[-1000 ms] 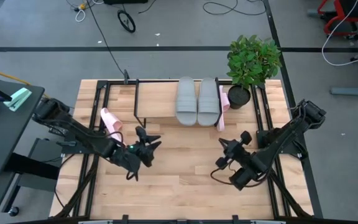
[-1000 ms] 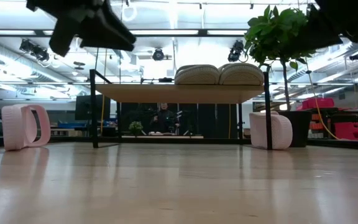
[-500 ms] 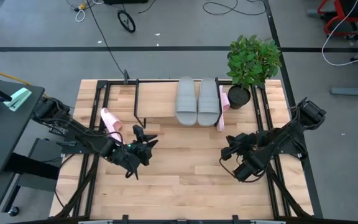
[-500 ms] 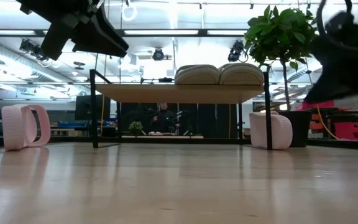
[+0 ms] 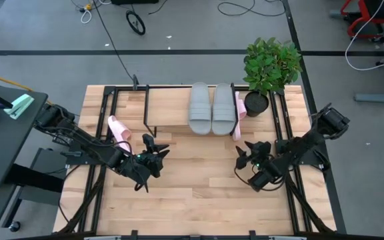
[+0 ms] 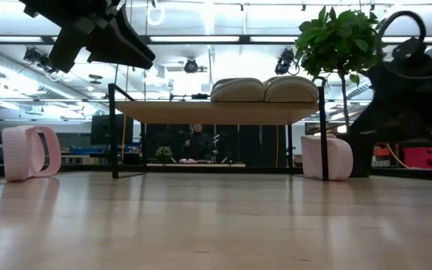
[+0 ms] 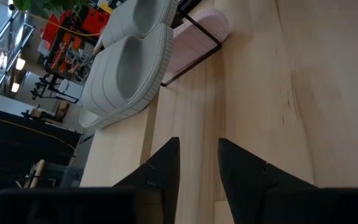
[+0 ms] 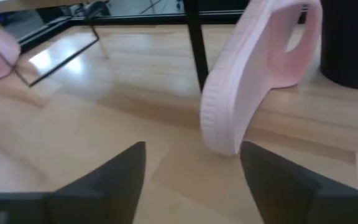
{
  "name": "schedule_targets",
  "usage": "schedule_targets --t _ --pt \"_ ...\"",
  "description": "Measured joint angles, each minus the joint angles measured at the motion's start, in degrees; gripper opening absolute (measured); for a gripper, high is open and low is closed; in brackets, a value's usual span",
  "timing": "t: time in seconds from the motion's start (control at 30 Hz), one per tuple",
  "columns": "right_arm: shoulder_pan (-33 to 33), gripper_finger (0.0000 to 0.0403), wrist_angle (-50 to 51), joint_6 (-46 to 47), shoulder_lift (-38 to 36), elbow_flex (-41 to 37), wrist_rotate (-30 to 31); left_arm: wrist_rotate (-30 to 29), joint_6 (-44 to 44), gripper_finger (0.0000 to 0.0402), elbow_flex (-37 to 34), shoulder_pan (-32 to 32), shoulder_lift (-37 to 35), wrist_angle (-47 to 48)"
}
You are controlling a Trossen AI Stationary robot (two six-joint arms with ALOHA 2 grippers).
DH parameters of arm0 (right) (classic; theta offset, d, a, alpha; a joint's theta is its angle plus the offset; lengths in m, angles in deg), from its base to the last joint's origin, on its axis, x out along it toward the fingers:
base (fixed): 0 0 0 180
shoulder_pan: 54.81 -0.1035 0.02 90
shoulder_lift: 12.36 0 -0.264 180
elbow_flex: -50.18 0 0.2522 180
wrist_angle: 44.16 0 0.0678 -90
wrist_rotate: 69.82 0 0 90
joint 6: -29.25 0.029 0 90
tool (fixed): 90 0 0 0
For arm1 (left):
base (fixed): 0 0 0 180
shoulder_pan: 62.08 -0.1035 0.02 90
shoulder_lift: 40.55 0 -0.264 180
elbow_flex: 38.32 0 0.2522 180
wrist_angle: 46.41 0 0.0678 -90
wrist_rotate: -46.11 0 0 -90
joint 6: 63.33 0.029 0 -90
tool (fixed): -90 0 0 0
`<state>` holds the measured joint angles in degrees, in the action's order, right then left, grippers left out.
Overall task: Pick and place slides into the shelf
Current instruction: Put the right pink slide onto the shelf
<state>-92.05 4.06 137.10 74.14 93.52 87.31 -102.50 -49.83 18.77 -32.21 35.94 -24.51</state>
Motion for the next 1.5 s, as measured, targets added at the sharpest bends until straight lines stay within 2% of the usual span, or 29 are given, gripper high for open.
schedule_targets --t 0.13,0.27,0.57,1.3,1.4,1.5 --pt "2.39 0.0305 -0.45 0.00 0.00 -0.04 -0.07 0.00 0.07 0.0118 0.00 0.00 0.00 0.00" --pt "4.95 0.0312 -1.42 -0.16 0.00 -0.04 -0.10 0.00 0.11 0.0115 0.00 -0.04 0.00 0.00" --pt "10.52 0.0292 -6.32 -8.99 0.00 -0.04 -3.27 0.00 0.13 0.0115 0.00 -0.07 0.00 0.00" --pt "18.72 0.0283 -7.26 -14.05 0.00 -0.04 -7.94 0.00 0.13 0.0105 0.00 -0.05 0.02 0.00" --pt "19.73 0.0270 -8.40 -16.03 0.00 -0.04 -9.22 0.00 0.13 0.0106 0.00 -0.07 0.02 -0.01" --pt "20.62 0.0239 -9.62 -18.14 0.00 -0.04 -10.41 0.00 0.13 0.0107 0.00 -0.04 0.02 -0.02"
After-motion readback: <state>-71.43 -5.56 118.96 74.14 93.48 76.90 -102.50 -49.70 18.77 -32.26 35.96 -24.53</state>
